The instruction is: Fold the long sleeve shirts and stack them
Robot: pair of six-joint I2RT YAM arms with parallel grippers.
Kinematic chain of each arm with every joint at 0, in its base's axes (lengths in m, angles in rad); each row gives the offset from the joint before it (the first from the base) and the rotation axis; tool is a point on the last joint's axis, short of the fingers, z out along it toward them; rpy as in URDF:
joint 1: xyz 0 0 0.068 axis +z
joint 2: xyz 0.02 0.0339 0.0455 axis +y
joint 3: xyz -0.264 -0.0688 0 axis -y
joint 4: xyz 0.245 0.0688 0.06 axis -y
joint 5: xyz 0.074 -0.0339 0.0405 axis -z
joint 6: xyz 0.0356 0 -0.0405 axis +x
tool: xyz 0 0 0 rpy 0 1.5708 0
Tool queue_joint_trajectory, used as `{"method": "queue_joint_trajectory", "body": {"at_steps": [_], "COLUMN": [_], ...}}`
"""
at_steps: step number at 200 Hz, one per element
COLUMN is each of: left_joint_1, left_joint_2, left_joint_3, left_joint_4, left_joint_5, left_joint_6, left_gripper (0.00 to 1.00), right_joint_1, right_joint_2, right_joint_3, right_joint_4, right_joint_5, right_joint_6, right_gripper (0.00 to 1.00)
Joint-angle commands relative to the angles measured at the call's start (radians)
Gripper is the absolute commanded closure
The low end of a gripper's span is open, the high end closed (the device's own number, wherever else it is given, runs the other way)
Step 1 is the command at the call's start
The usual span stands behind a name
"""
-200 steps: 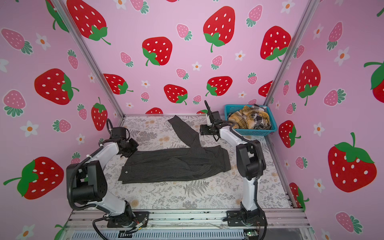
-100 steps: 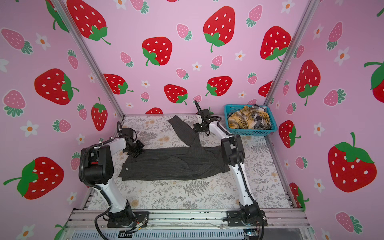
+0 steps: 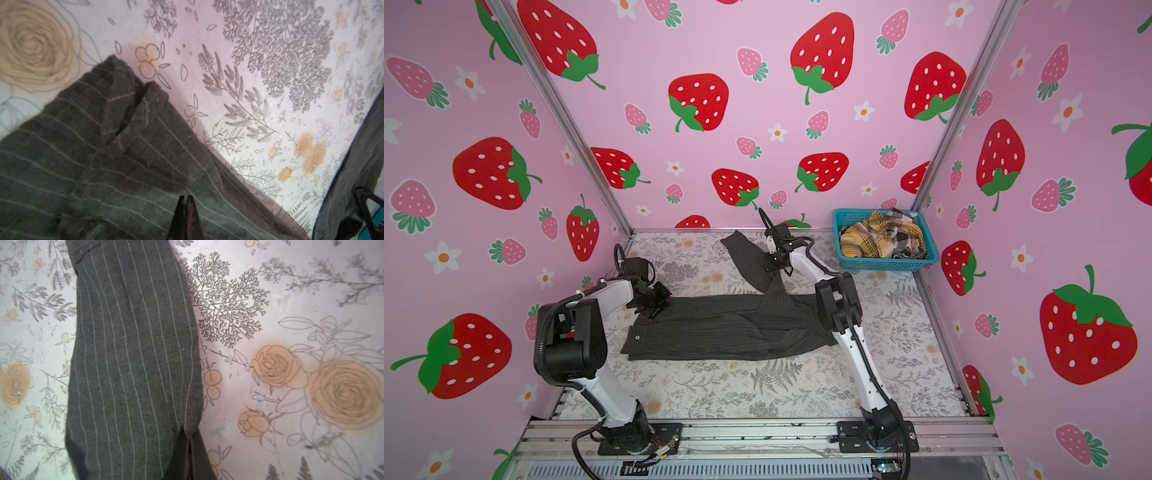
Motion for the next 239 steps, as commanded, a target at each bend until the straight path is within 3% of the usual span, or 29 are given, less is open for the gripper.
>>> {"method": "queue_joint_trajectory", "body": {"at_steps": [1,25,57,65,75,83,122,140,171,203,239], "left_joint_1": [0.003,0.001,-0.018,-0.031,-0.048,-0.064,-0.176,-0.247,-0.392,-0.542,-0.667], "left_joint_2": [-0.059,-0.118,-0.132,-0.121,-0.098,-0.077,0.064,0.143,0.285,0.436,0.667], "left_joint_3": [-0.013,0.016,0.114,0.134,0.158,0.179,0.331,0.429,0.659,0.91,1.233], "left_joint_4": [-0.042,-0.084,-0.153,-0.163,-0.163,-0.168,-0.19,-0.199,-0.27,-0.355,-0.503], "left_joint_5": [0.001,0.006,0.0,-0.002,0.001,0.004,-0.003,-0.008,-0.072,-0.205,-0.342], "left_joint_6": [-0.014,-0.023,-0.011,-0.008,-0.006,-0.005,0.032,0.069,0.187,0.329,0.442], "left_gripper": [0.89,0.61,0.49,0.47,0.46,0.45,0.43,0.41,0.39,0.34,0.27], "right_joint_1": [0.078,0.194,0.355,0.395,0.44,0.472,0.5,0.474,0.352,0.189,0.111], "right_joint_2": [-0.173,-0.299,-0.375,-0.383,-0.395,-0.413,-0.627,-0.721,-0.895,-1.103,-1.176], "right_joint_3": [-0.101,-0.31,-0.533,-0.557,-0.58,-0.599,-0.722,-0.762,-0.892,-1.085,-1.16], "right_joint_4": [0.027,0.102,0.184,0.184,0.184,0.184,0.237,0.199,0.088,0.108,0.086], "right_joint_5": [0.058,0.141,0.236,0.26,0.281,0.311,0.351,0.374,0.44,0.357,0.299], "right_joint_6": [-0.049,-0.08,-0.069,-0.066,-0.058,-0.045,0.115,0.194,0.381,0.464,0.49], "right_gripper": [0.96,0.95,0.9,0.79,0.53,0.38,0.12,0.1,0.16,0.19,0.21]}}
